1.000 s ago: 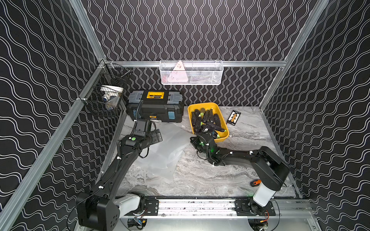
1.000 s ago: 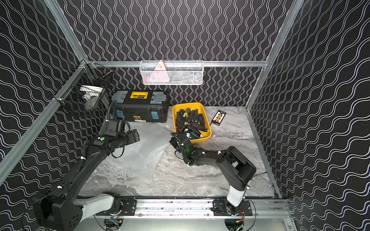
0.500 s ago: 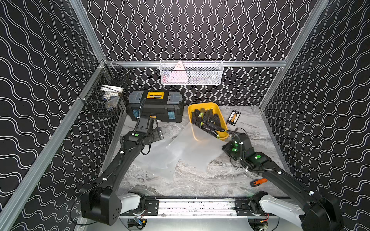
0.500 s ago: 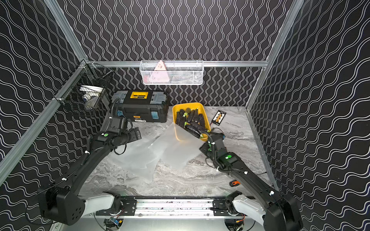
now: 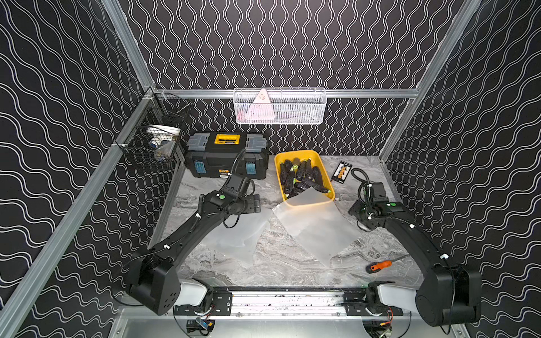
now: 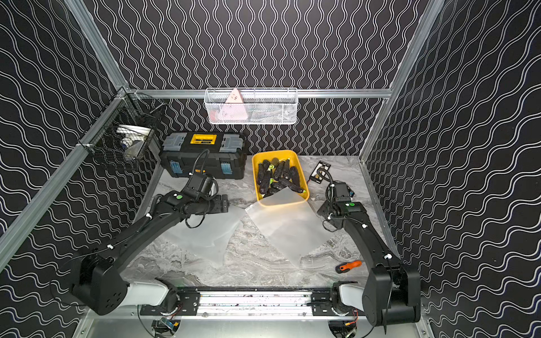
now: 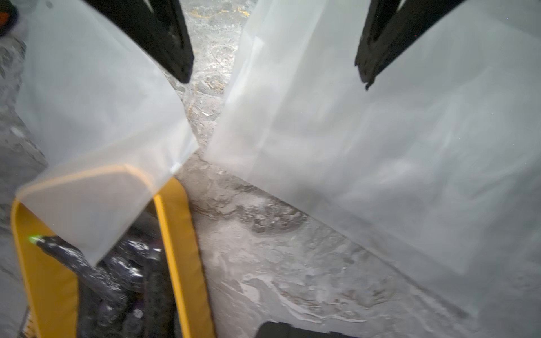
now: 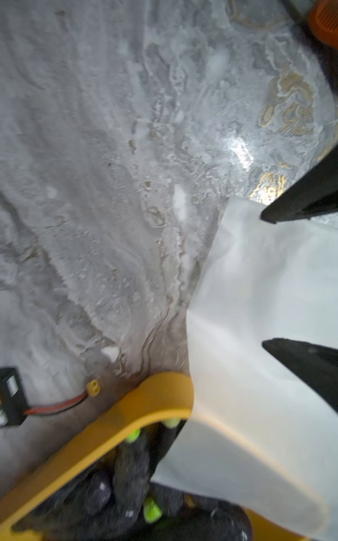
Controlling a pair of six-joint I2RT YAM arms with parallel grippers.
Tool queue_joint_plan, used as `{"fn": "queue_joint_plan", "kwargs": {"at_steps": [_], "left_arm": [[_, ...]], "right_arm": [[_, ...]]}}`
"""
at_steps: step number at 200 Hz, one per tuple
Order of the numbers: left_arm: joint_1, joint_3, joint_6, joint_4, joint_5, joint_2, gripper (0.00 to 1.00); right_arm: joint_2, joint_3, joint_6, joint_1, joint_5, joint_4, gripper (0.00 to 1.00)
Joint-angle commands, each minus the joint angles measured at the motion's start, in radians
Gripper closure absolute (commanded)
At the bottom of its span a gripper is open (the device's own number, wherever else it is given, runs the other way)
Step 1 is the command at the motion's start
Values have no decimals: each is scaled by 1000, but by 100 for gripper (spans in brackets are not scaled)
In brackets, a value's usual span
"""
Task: Place the eggplant in a zip-top bag and seal the zipper
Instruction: Move the zipper food storage bag to the center of the board, then open the zipper of the food storage bag at the center of the board.
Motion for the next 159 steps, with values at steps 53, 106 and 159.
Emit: {"fn": "queue_joint_plan", "kwargs": {"at_steps": [53,106,159], "left_arm": [[-44,204,119,160,255,356,10],[-45,175,125,282,359,472,10],[-46,113,144,298,435,435,34]], "right_arm": [[80,95,37,337,-103,78,41],[32,17,58,350,-92,113,42],[40,27,31,351,-84,117,43]]}}
